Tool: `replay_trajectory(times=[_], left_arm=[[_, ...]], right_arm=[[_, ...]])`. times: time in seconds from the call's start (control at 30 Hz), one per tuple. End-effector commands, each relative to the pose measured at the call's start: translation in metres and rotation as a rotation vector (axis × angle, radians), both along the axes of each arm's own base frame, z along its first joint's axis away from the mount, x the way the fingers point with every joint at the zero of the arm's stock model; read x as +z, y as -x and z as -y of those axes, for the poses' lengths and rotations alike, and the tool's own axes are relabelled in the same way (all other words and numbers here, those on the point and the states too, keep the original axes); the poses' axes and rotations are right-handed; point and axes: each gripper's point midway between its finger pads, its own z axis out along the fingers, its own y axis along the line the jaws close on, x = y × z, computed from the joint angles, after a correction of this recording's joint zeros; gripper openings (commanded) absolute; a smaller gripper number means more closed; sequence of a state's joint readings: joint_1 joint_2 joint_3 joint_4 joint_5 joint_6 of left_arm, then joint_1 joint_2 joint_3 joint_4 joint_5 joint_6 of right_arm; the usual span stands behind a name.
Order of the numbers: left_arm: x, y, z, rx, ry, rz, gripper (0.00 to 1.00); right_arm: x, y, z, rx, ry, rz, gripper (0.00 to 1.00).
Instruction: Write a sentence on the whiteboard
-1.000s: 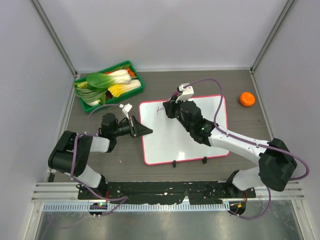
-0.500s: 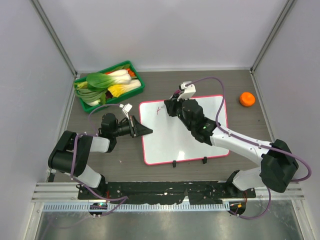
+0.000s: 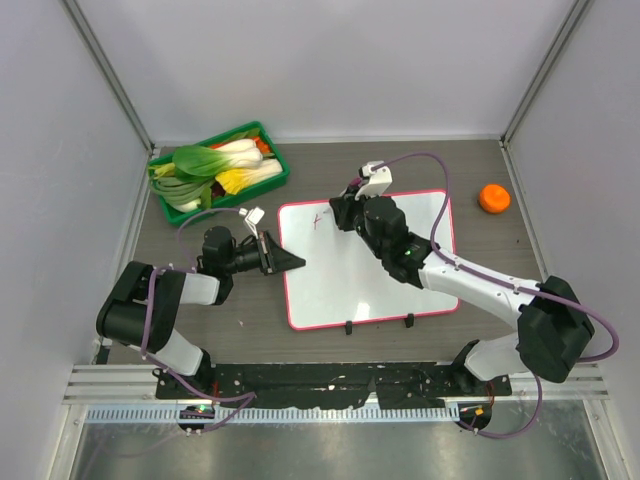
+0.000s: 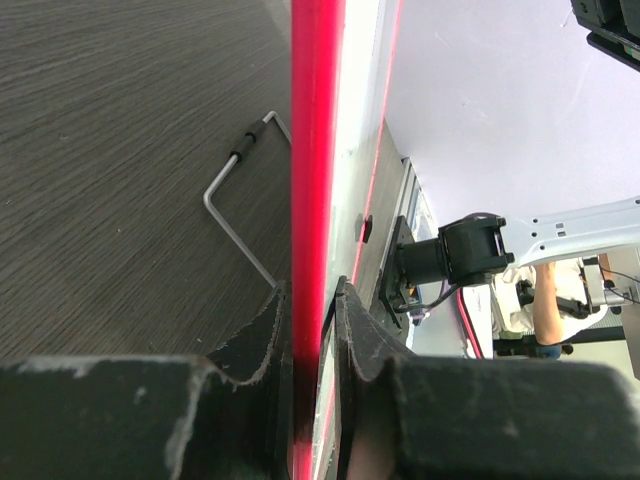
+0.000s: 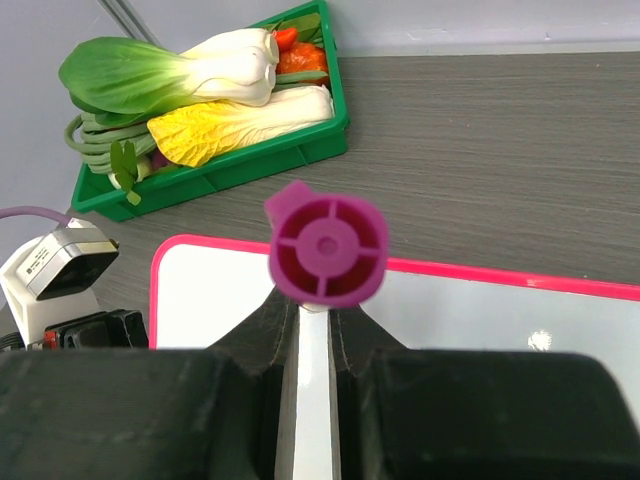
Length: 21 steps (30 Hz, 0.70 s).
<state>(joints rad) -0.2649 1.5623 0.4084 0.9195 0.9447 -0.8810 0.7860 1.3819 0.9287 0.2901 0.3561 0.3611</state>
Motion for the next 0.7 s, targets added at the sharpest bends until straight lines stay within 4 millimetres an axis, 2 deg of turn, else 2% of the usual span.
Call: replay_trajectory(times=[0.0,0.17,0.5,0.67], left_arm=[[-0.046,0.003,-0.007,0.049,-0.127,-0.073,0.0],[-0.046,0.003,-0.007,0.049,-0.127,-0.073,0.0],[-0.046,0.003,-0.007,0.049,-0.127,-0.07,0.0],[-0.046,0.003,-0.007,0.049,-0.127,-0.07,0.0]], right_arm=[[0.018,-0.007,-0.003,-0.004,-0.058,0.048,0.01],[0.016,-0.009,-0.003,-0.006,-0.051,0.04,0.01],[-0.005,-0.002,-0.001,0.008,-0.024,-0.013,0.01],[-0.009,0.003,0.0,0.019,-0.021,-0.026,0.01]])
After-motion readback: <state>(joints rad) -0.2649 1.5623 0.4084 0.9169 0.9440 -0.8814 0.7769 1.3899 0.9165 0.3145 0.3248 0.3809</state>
